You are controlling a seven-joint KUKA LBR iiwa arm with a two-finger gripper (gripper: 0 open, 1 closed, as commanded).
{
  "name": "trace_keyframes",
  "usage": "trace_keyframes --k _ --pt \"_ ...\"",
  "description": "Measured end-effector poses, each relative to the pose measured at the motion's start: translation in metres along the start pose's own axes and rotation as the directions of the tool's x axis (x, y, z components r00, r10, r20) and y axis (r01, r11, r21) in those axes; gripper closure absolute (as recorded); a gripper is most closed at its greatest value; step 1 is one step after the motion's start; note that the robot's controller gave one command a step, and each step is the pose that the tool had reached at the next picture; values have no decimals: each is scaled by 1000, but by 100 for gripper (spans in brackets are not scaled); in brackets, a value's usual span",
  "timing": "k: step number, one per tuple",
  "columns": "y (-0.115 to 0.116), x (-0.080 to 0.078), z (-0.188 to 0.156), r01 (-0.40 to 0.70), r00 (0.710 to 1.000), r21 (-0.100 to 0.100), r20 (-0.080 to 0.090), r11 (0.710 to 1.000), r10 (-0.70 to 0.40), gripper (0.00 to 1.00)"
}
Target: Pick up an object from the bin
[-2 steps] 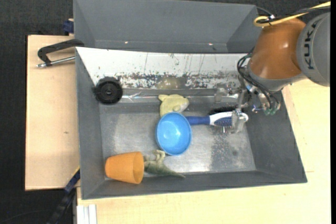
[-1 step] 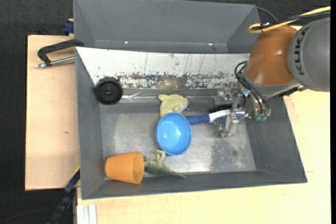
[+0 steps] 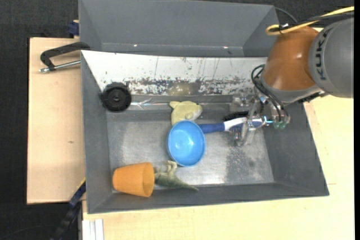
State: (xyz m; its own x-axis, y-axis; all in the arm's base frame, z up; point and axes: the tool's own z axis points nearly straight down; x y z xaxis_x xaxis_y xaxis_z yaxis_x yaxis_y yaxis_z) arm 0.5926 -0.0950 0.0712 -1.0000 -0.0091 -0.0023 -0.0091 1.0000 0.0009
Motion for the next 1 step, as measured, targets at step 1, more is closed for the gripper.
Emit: trace_keyframes --k 1 --pt "0 1 1 1 1000 0 -2 1000 -1 100"
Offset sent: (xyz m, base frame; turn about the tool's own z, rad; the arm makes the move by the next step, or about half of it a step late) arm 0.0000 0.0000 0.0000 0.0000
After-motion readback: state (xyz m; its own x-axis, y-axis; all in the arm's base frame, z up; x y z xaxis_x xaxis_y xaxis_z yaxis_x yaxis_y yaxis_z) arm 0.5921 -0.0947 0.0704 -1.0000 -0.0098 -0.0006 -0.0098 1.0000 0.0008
